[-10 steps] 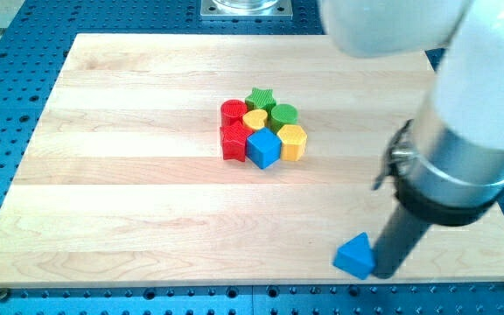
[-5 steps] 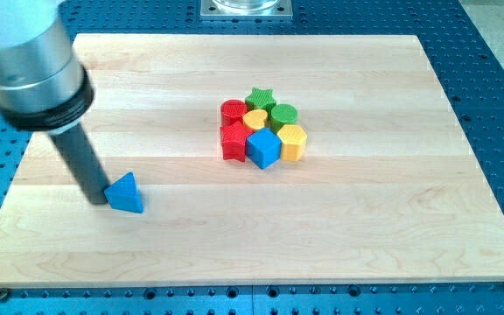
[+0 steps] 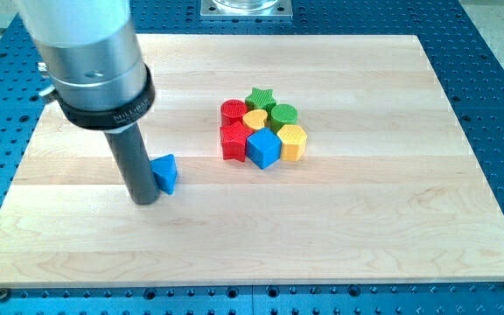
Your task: Move the triangle in between the red blocks
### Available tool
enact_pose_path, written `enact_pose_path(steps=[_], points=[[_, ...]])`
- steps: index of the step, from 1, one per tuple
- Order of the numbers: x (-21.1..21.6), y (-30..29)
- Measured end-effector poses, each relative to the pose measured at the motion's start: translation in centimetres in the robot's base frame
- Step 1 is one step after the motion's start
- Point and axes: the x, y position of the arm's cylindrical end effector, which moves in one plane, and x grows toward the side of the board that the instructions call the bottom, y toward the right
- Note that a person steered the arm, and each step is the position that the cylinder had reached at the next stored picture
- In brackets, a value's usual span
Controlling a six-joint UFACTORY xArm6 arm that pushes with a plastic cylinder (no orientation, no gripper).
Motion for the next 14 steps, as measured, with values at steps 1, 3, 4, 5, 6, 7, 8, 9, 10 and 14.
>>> enact_pose_path(steps=[1, 3, 4, 5, 6, 7, 8, 9, 10, 14], points=[[0.6, 0.3], [-4.2, 1.6], [-1.3, 2.9], [-2.4, 4.7], [-3.8, 4.1], [-5.6, 4.5], [-6.9, 4.8], [-8.3, 1.2], [-10.0, 1.3], [-12.3, 0.3]])
